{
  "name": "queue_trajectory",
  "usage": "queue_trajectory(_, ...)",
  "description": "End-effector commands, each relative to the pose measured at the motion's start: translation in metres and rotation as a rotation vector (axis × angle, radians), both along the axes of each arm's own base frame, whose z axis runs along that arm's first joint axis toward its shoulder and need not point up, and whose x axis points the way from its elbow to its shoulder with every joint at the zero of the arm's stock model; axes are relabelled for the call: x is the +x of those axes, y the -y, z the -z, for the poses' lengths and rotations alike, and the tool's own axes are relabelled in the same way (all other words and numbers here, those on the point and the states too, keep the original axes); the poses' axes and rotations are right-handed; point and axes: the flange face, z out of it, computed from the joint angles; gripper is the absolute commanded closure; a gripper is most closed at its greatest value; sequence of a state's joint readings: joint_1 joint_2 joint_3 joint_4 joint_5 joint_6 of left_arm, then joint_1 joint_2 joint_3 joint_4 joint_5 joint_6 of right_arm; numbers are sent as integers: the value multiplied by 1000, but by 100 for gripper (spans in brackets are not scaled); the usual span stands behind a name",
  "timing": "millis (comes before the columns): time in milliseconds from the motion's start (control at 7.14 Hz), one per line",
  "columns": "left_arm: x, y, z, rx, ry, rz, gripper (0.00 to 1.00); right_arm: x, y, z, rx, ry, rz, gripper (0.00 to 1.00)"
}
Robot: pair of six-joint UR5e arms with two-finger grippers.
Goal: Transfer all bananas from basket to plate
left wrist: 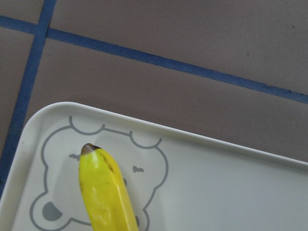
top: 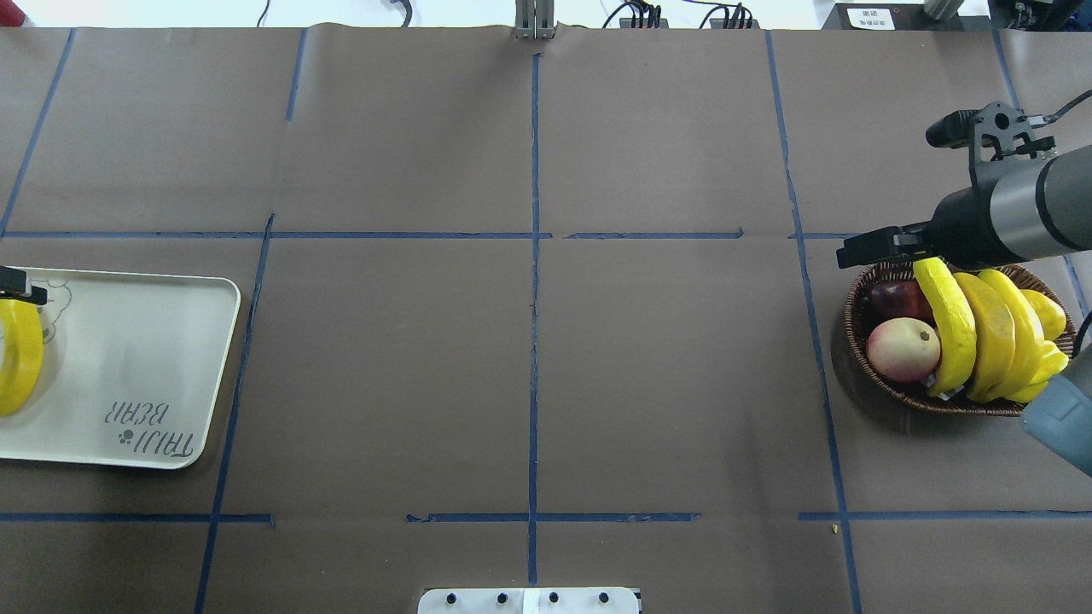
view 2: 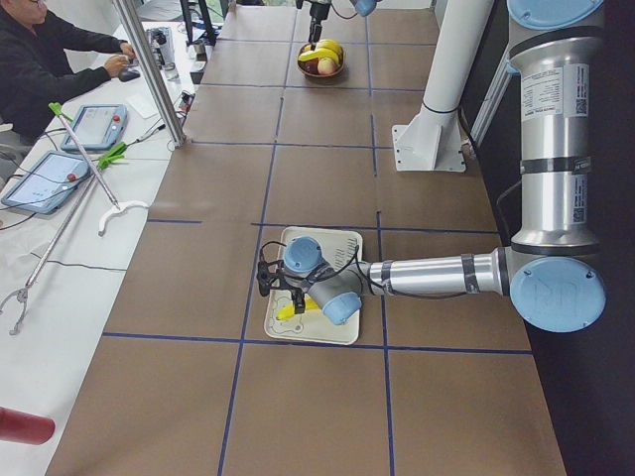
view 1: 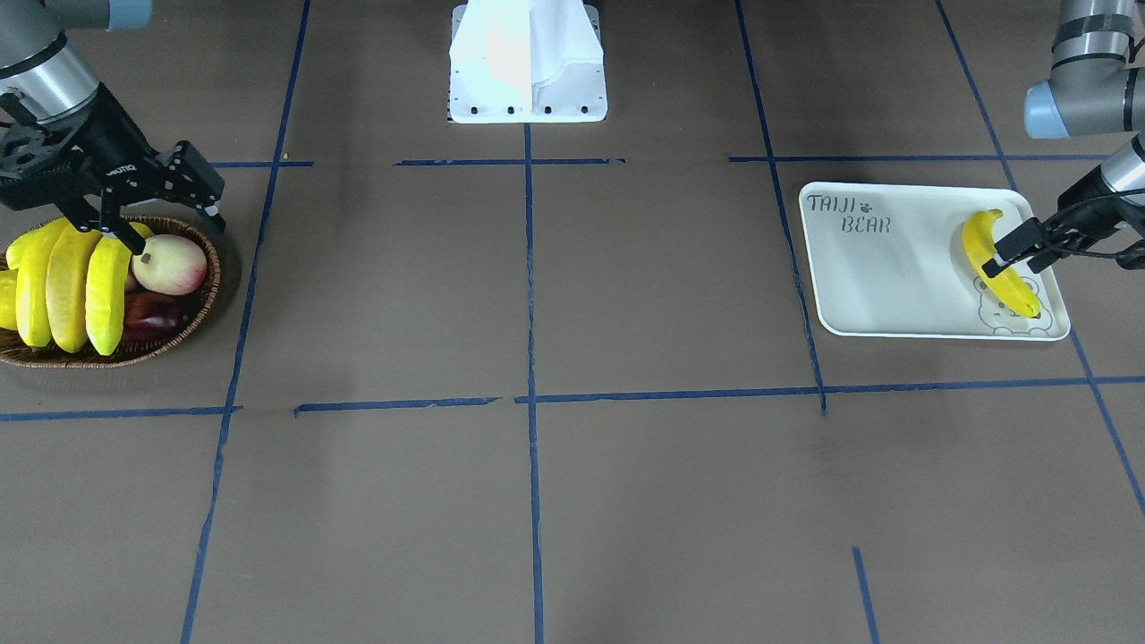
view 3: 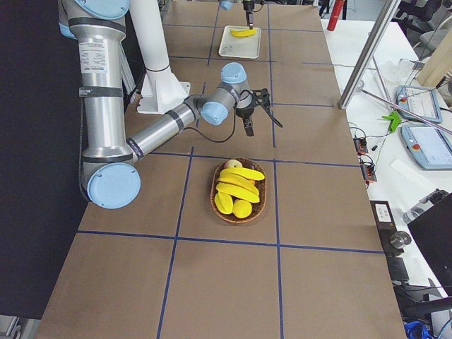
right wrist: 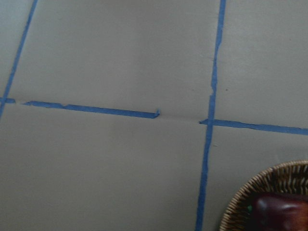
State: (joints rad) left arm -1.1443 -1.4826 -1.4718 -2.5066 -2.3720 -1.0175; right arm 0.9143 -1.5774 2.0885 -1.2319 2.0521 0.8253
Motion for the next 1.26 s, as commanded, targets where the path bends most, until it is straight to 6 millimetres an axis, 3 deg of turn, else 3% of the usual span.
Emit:
queue_trajectory(0,10,15,30,-21,-60,4,0,48,-19,-67,-11,-106,49,0)
queue_trajectory(140,10,17,30,-19,-59,6,0,63,-25,-76,-44,-88,43,0)
queue_trajectory(560,13,22,35,-12,-61,10,0,71,-31,-95,-223,-62,-74,3)
queue_trajectory(840,15,27,38,-9,-63,12,0,69,-28,-129,-279,-103,-78,23)
queue_trajectory(1120,16,29,39,-6,-64,12,0,66,-26,-141,-296,-116,-71,24)
